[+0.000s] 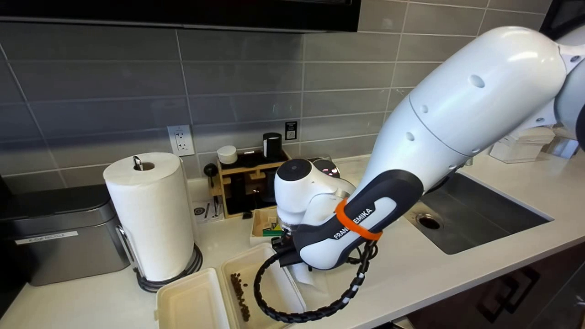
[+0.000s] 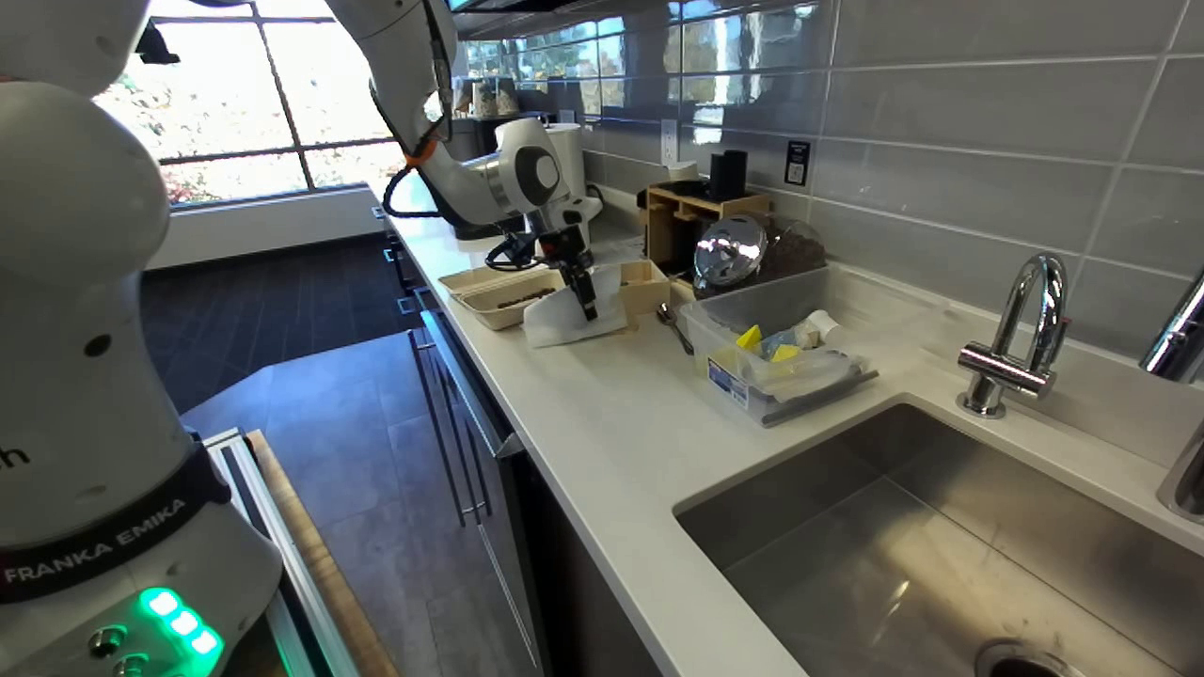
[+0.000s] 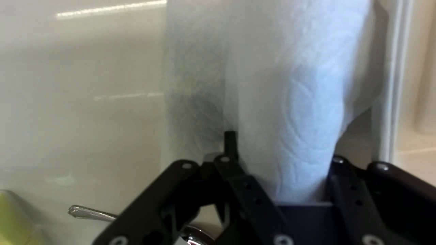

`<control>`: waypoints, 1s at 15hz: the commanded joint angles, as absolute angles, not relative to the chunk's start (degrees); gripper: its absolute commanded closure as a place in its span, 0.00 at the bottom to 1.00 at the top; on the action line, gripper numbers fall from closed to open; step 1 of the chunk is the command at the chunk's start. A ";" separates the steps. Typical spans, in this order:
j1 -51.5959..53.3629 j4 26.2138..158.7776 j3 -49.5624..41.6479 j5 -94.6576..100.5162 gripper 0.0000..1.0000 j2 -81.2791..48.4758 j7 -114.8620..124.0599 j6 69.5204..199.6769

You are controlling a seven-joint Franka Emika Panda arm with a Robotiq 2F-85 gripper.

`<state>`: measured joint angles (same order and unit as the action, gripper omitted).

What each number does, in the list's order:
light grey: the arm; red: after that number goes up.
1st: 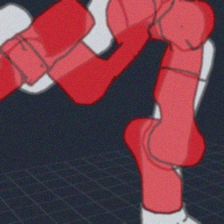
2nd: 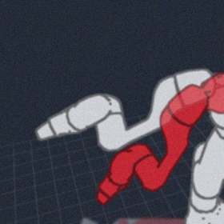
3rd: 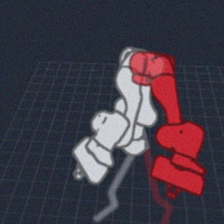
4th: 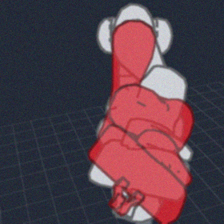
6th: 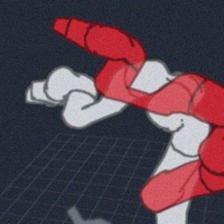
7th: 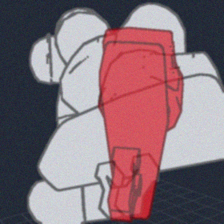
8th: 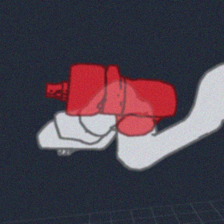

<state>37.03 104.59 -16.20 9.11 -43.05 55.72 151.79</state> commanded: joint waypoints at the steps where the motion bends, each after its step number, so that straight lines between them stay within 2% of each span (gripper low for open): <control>1: 36.48 108.43 -15.89 11.68 0.53 -39.87 57.19 150.92; 5: 34.38 109.76 -14.42 12.03 0.52 -39.44 55.38 152.68; 6: 33.92 109.74 -14.04 11.84 0.57 -39.49 55.23 152.14; 7: 33.84 109.83 -14.06 12.06 0.72 -39.58 55.34 152.18; 8: 33.54 109.98 -13.75 12.15 0.67 -39.52 55.07 152.14; 9: 33.39 110.07 -13.64 12.46 0.67 -39.50 54.79 152.27; 13: 31.19 110.03 -10.55 12.20 0.46 -39.61 50.29 153.51; 15: 31.09 109.53 -9.68 12.47 0.43 -39.74 48.53 152.43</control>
<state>32.51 108.45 -11.88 10.87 -40.65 50.70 151.96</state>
